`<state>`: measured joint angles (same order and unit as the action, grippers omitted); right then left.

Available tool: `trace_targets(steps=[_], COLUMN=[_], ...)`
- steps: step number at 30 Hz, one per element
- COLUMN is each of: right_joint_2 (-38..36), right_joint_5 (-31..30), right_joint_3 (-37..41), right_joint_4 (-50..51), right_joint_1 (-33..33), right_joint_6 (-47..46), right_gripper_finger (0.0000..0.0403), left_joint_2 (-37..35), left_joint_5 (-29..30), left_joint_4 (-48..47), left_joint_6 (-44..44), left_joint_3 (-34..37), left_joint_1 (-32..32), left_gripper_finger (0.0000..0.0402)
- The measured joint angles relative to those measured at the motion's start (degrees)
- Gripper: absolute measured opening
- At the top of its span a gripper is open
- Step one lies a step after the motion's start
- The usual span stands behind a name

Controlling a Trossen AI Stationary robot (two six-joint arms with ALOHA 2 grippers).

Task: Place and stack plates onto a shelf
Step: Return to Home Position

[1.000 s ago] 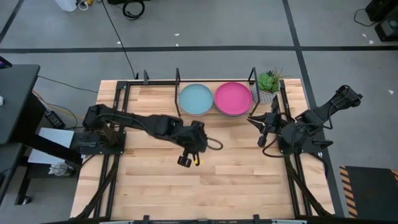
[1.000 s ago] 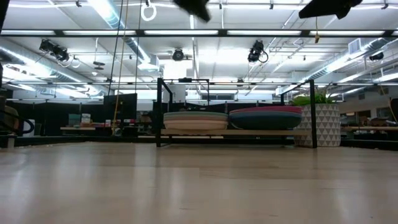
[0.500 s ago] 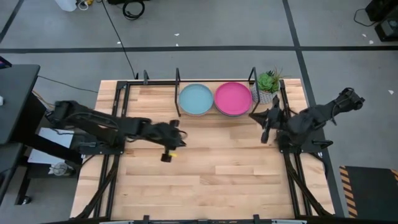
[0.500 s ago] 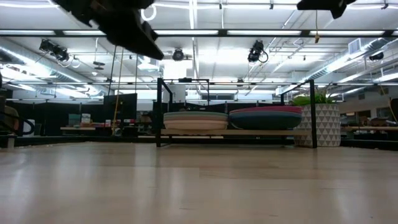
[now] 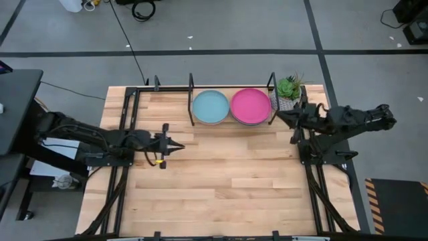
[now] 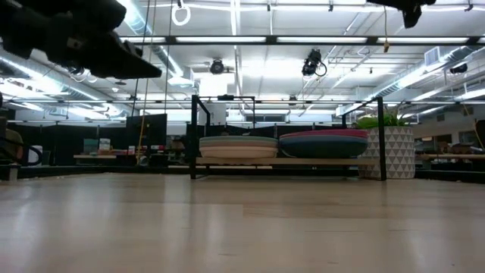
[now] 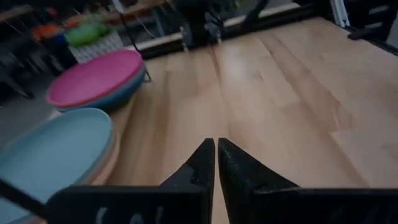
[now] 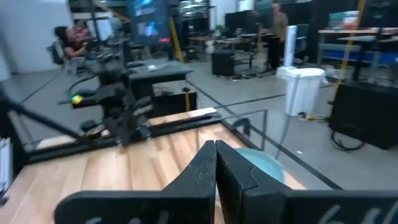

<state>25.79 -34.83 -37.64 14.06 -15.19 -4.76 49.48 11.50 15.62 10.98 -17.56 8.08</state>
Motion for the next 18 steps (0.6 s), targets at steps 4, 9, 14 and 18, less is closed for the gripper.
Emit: trace_targets(steps=[4, 9, 14, 18], right_joint_2=[-0.2, -2.73, -4.27, -4.45], right_joint_5=[3.79, 8.75, 15.12, 18.44], right_joint_3=[4.49, 10.63, 20.33, 27.37], right_joint_4=[-4.81, -10.54, -24.56, -37.24], right_joint_1=[2.07, 4.81, 7.46, 9.68], right_joint_6=[0.6, 0.53, 0.88, 1.86], right_gripper_finger=[0.0009, 0.0008, 0.0008, 0.0008], left_joint_2=[-4.72, -10.53, -15.88, -19.49], left_joint_5=[1.89, 2.08, 2.48, 2.51], left_joint_4=[5.99, 8.7, 10.07, 10.35], left_joint_6=[1.66, 1.66, 3.1, 5.99], left_joint_3=[5.94, 11.43, 14.69, 17.09], left_joint_1=[-0.55, -1.29, -1.11, -1.11], left_gripper_finger=[0.0026, 0.0026, 0.0026, 0.0026])
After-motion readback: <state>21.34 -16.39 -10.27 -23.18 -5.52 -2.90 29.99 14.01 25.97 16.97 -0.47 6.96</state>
